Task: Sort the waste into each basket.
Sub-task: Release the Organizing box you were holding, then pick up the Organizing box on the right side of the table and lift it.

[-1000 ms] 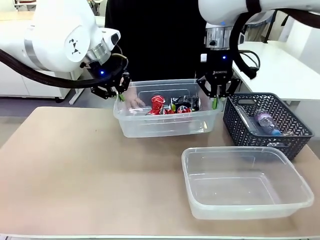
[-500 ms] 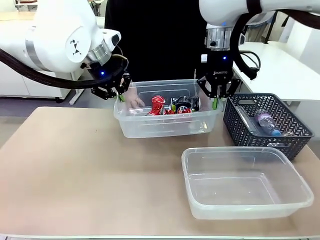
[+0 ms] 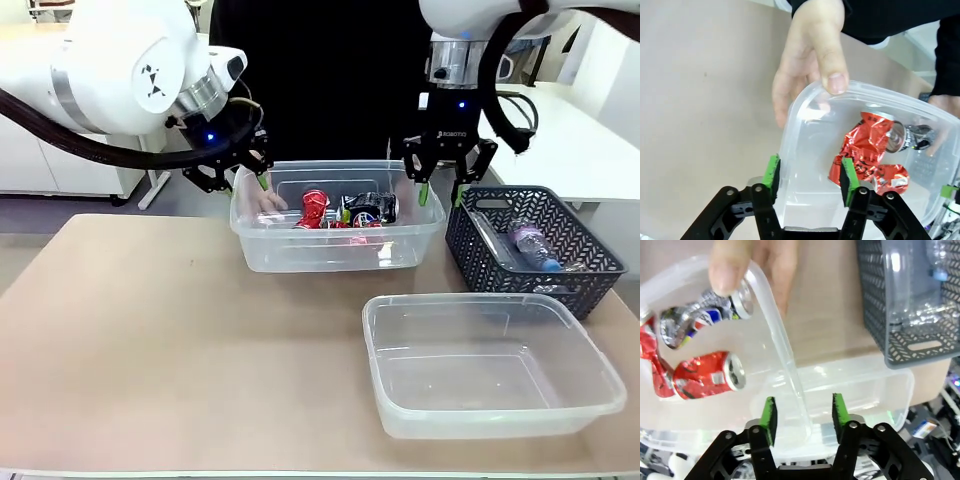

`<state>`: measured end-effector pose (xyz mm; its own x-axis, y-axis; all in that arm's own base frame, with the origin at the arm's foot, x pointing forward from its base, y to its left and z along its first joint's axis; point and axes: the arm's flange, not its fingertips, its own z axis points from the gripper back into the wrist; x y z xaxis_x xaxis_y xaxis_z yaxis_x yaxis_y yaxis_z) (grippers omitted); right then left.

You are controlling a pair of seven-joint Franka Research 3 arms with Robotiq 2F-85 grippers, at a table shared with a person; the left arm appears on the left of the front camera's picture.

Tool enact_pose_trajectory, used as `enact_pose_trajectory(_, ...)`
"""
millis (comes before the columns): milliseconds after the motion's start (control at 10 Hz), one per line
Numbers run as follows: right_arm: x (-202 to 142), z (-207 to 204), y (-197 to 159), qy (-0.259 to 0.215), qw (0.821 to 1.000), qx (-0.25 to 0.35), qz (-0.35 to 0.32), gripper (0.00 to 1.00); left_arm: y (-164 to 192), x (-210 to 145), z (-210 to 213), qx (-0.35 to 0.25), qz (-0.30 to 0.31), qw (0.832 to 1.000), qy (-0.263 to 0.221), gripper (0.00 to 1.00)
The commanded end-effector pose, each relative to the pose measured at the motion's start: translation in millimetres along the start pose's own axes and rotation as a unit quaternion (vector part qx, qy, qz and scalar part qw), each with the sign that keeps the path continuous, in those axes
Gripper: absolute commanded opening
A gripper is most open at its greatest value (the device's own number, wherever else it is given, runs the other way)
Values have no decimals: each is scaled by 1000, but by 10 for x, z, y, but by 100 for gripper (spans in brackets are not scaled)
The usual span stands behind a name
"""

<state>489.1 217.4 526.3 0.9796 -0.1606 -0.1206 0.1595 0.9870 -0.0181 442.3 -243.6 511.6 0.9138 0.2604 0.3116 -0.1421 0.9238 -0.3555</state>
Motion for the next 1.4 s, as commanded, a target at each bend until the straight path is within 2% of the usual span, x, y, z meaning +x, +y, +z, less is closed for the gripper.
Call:
enact_pose_trajectory(0, -88, -74, -116, -34, 997, 52, -36, 100, 130, -31, 167, -22, 6, 1000, -20, 100)
enact_pose_trajectory(300, -111, -69, -210, -42, 994, 91, -38, 100, 239, -106, 304, -39, 19, 999, -31, 100)
enact_pose_trajectory(500, -139, -52, -182, -52, 993, 95, -36, 100, 235, -121, 326, -50, 11, 999, -14, 100)
enact_pose_trajectory(600, -51, -160, 62, -43, 996, -37, -67, 100, 142, -64, 337, -28, 26, 999, -28, 100)
enact_pose_trajectory(700, -75, -6, -142, -44, 995, 80, -43, 100, 142, -64, 337, -28, 26, 999, -28, 100)
enact_pose_trajectory(1100, -75, -6, -142, -44, 995, 80, -43, 100, 159, -83, 329, -32, 24, 999, -24, 100)
enact_pose_trajectory(1200, -83, -37, -108, -42, 996, 64, -50, 100, -75, -103, 540, 33, 27, 999, -33, 100)
enact_pose_trajectory(1300, -487, 155, -475, -70, 995, 62, -20, 100, -469, -353, 731, 5, 57, 998, -30, 100)
